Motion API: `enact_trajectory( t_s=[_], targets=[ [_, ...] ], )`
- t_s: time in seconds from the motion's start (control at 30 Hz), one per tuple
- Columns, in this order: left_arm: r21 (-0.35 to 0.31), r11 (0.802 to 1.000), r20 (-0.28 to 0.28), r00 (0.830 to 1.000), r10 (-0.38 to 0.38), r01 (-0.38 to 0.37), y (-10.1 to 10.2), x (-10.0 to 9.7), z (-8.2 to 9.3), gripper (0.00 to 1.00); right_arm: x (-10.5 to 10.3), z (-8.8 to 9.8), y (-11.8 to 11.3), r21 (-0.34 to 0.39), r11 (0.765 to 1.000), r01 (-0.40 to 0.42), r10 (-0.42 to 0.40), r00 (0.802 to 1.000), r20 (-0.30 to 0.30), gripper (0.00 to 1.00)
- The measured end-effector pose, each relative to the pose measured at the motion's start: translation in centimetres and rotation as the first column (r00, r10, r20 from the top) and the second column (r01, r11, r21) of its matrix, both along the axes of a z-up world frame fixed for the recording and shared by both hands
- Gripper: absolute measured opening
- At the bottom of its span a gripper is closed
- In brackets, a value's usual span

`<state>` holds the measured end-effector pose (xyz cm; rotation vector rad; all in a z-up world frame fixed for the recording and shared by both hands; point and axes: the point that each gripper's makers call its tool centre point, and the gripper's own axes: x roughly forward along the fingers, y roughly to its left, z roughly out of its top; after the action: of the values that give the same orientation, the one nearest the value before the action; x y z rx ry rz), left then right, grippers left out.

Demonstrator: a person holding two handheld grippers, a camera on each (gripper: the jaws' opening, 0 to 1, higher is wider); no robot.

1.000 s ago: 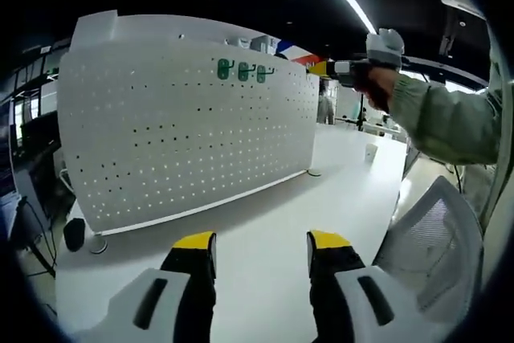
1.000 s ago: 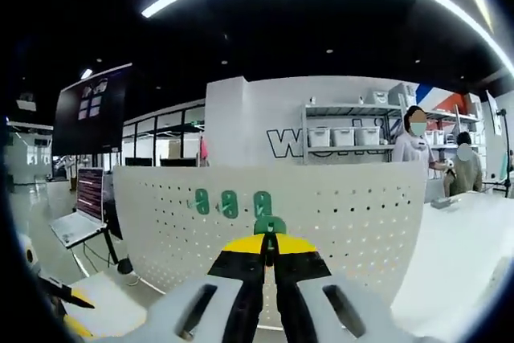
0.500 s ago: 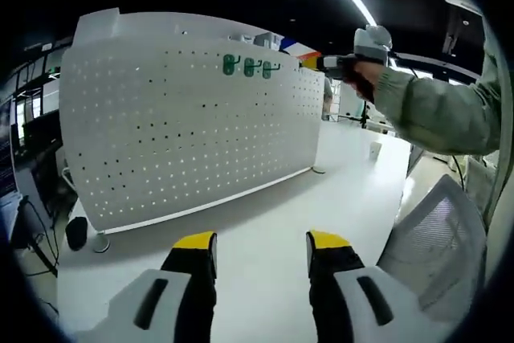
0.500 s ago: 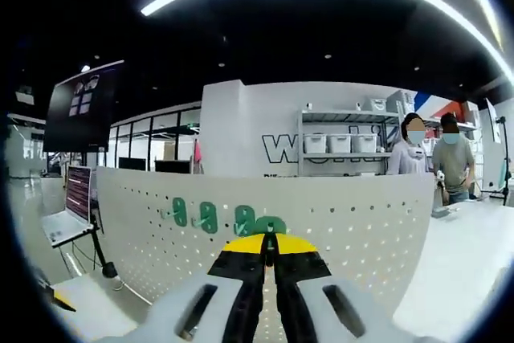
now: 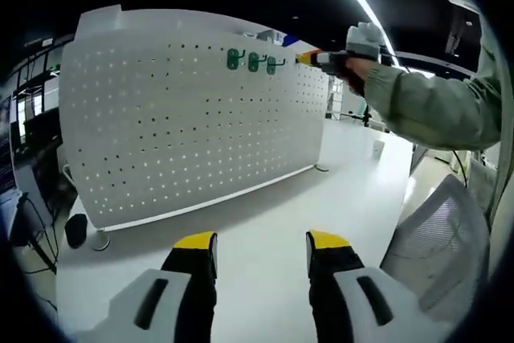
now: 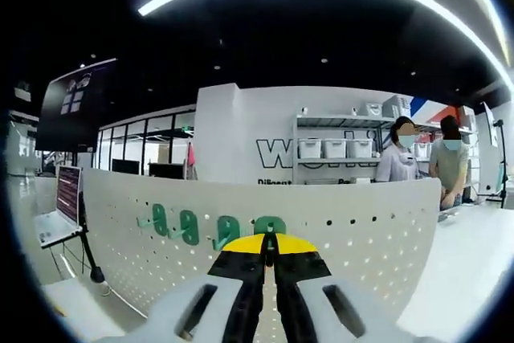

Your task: Insert the hook assembly into the mounting plate slot until the hook locks in place.

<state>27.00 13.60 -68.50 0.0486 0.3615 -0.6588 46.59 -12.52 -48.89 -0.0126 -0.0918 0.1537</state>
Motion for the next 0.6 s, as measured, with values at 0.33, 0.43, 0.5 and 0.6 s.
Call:
enact_trajectory(
  t_s=[0.33,0.43,0.5,0.6],
  targets=[
    [0.001,1.000,-0.011,1.000,0.004,-0.004,-0.1,0.2,-0.5,0.46,1.6,-0.7,0.0,-0.015,1.000,0.012,-0.012,1.000,-0.004,0.01],
    [0.001,1.000,-0.016,1.000,0.007,-0.007,-0.1,0.2,-0.7,0.46,1.8,-0.6,-0.2,-0.032,0.999,0.026,-0.026,1.000,0.006,0.01],
    [0.001,1.000,-0.019,1.000,0.011,-0.011,0.0,0.2,-0.8,0.46,1.9,-0.7,-0.1,-0.027,0.999,0.023,-0.023,1.000,0.004,0.01],
    [0.002,1.000,-0.020,1.000,0.011,-0.011,0.0,0.3,-0.8,0.46,2.1,-0.8,-0.1,-0.030,0.999,0.029,-0.029,1.000,0.004,0.01]
  ],
)
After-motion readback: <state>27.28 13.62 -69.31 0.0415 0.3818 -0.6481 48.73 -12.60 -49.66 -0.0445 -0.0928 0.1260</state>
